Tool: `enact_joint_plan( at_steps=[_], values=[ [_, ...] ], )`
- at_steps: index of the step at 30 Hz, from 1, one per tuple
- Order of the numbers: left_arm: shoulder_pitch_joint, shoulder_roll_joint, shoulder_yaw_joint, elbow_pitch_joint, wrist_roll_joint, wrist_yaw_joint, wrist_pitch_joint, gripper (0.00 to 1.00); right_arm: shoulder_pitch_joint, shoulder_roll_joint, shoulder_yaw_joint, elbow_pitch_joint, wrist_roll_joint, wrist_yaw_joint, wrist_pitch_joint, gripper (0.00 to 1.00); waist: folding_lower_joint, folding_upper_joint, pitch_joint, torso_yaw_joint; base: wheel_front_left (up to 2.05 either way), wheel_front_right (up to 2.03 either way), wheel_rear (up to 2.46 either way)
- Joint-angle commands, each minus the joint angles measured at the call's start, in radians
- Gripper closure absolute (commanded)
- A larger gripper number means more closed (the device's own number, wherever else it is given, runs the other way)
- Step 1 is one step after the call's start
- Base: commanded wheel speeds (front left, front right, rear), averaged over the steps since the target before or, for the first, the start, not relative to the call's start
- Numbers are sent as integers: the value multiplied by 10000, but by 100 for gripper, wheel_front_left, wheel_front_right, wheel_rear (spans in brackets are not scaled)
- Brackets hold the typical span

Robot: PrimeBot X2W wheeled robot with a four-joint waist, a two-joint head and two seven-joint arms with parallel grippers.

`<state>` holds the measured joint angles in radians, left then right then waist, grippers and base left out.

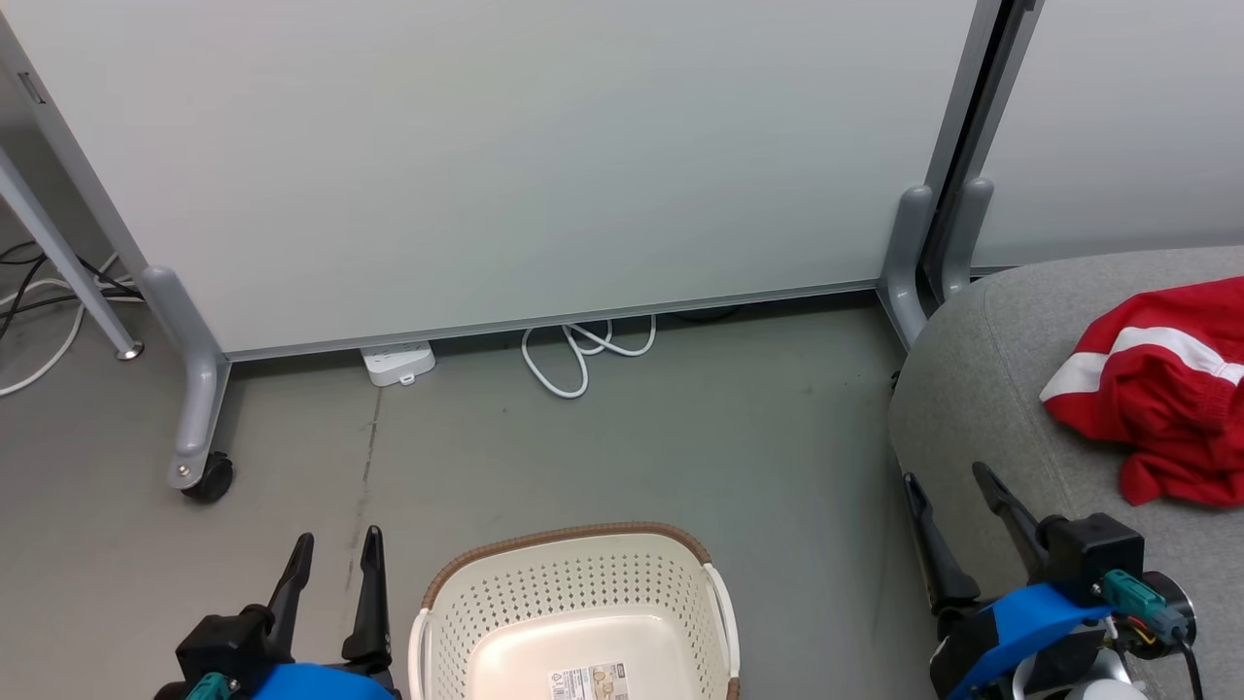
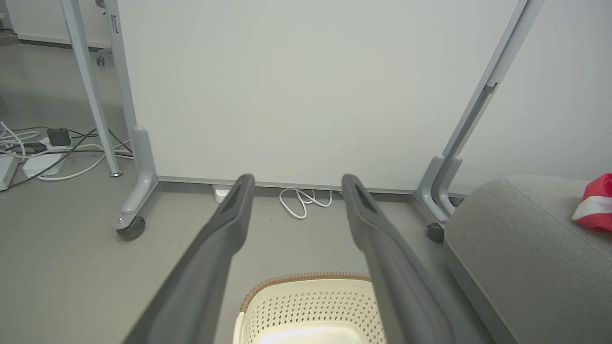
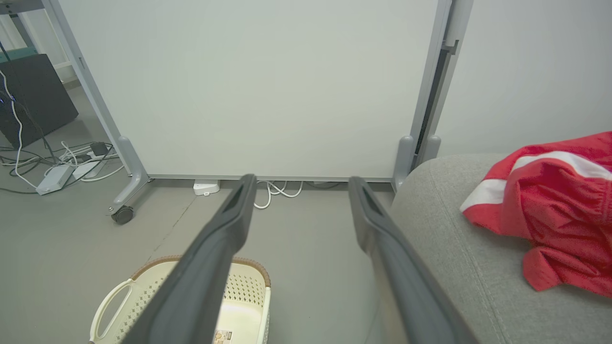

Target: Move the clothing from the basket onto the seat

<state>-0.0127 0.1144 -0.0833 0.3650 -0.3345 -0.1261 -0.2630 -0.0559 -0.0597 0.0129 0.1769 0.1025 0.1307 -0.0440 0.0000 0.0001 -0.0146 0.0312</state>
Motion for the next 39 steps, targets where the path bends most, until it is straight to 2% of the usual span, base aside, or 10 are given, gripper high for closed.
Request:
enact_joint_plan(
  at_steps=[1, 2, 9, 39],
  values=[
    [56, 42, -60, 32, -42, -69, -25, 0, 86, 47, 27, 24, 48, 1, 41, 0, 0, -1, -1, -8, 0, 0, 0],
    [0, 6, -20, 20, -23, 2, 1, 100, 0, 8, 29, 16, 17, 0, 3, 100, 0, -1, -1, -8, 0, 0, 0],
    [317, -162, 18, 545, -190, 7, 119, 100, 246, 22, 12, 642, 244, 0, 42, 100, 0, -1, 2, -12, 0, 0, 0],
    [-210, -339, 763, -134, -4917, -17, 1492, 100, -81, 51, -467, 618, 5823, 0, 613, 100, 0, -1, 45, -87, 0, 0, 0]
  ],
)
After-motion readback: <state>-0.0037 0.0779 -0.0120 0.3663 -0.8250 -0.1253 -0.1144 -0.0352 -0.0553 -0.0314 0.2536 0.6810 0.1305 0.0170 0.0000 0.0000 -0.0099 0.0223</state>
